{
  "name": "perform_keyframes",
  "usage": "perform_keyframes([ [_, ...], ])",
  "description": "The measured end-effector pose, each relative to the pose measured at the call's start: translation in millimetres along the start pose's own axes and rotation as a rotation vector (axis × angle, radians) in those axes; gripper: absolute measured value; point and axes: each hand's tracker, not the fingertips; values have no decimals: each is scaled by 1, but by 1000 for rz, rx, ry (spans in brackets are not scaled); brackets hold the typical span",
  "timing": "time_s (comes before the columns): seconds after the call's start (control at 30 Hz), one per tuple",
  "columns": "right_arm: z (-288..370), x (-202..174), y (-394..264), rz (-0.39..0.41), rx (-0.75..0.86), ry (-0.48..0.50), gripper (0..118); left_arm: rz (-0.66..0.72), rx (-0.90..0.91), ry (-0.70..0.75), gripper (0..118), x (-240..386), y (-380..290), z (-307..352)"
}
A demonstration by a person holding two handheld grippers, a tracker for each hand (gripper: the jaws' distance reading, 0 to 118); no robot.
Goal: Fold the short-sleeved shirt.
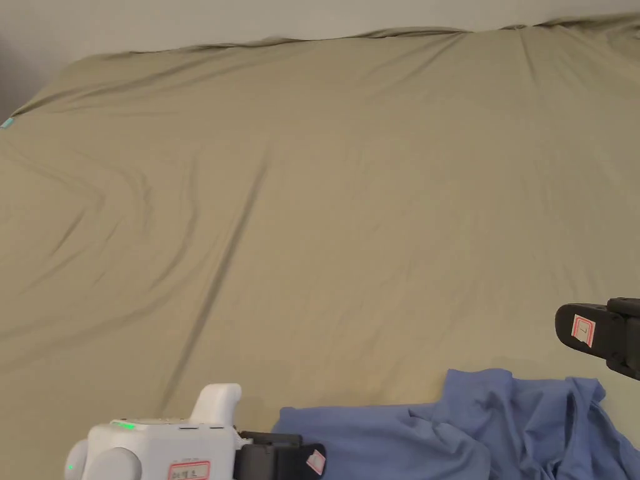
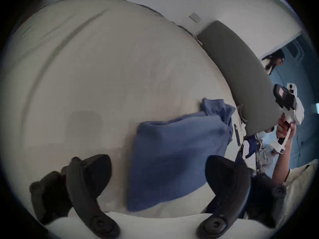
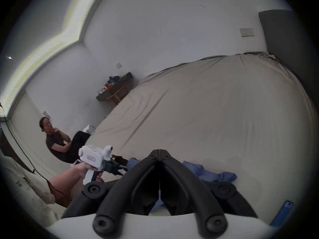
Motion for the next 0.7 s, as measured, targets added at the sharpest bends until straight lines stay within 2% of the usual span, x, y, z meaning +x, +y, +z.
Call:
perform_keyframes([
  [0.07, 0, -2, 0, 21, -11, -61, 3, -13, -7, 2, 102, 11, 0, -10],
  [0.13, -1, -3, 1, 35, -24, -122, 3, -52, -35, 108, 93, 11, -1, -20],
  [0.23, -2, -4, 2, 49, -38, -162, 3, 41, -4, 81, 58, 2, -3, -15],
  [0.27, -1, -3, 3, 45, -38, -162, 3, 90, 6, 31, 37, 1, -4, -13],
  [0.3, -1, -3, 3, 39, -38, -161, 3, 132, 12, -20, 26, 0, -6, -11],
  [0.4, 4, 1, 6, 11, -22, -159, 3, 138, 36, -55, 26, 8, -11, -1],
  [0.5, 11, 5, 11, -14, 7, -183, 3, 263, 90, -154, 26, 3, -14, 11],
  [0.6, 24, 1, 16, 37, 43, -353, 3, 297, 147, -73, 23, -5, -15, 35],
  [0.7, 33, -5, 16, 88, 67, -503, 3, 356, 221, -86, 22, -13, -13, 66],
])
